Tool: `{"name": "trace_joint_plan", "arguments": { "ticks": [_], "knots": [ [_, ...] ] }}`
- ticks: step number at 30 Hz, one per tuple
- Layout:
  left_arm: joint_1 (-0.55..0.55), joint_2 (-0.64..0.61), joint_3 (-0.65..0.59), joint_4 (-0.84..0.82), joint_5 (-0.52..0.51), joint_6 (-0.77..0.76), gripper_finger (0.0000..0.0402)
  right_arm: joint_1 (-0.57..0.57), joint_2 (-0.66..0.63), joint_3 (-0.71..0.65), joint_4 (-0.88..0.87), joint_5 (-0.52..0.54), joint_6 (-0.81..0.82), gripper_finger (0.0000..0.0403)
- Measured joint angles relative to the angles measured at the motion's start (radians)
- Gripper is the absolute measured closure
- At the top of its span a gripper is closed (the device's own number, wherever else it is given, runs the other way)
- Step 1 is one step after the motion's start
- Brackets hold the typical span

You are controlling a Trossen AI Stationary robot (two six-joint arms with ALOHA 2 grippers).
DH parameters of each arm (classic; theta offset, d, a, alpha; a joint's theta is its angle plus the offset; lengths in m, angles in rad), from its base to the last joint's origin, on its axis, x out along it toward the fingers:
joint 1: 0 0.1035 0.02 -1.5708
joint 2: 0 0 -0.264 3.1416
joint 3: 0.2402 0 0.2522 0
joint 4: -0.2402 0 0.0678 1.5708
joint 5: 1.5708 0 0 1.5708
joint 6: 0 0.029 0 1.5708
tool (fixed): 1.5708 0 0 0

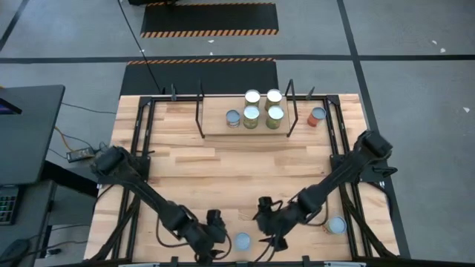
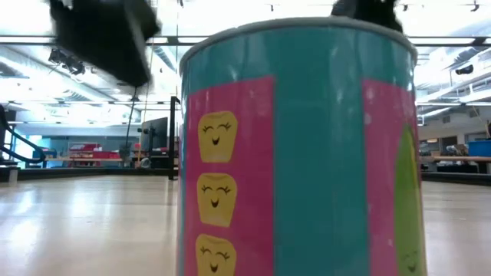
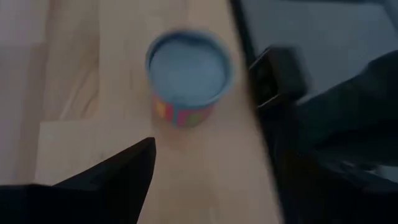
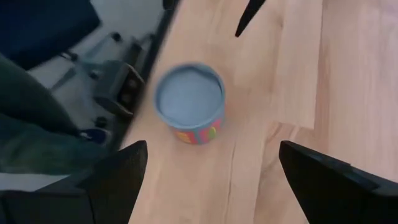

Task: Pick and place cans onto a shelf
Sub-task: Put the canned corn on the shelf

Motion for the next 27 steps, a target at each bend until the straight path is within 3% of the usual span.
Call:
{"name": "trace_joint_plan", "arguments": {
  "ticks": [7,13,22,24,27],
  "knots": [
    [0.027,0.109,0.0,0.074,-0.053,-0.163,0.0067,0.002,0.155,0.0,0.11,0.002,0.052,0.003],
    [0.038,0.128,0.0,0.137,-0.078,-0.18,0.0067,0.003,0.176,0.0,0.083,-0.03,0.169,0.003],
    [0.043,0.129,0.0,0.182,0.031,-0.083,0.0067,0.045,0.084,0.0,-0.128,-0.074,0.287,0.003],
    [0.028,0.129,0.0,0.184,0.006,-0.033,0.0067,0.058,0.08,0.0,-0.128,-0.064,0.289,0.003],
    [0.009,0.129,0.011,0.189,-0.116,0.073,0.0067,0.073,0.08,0.0,-0.14,-0.041,0.34,0.003]
  ]
}}
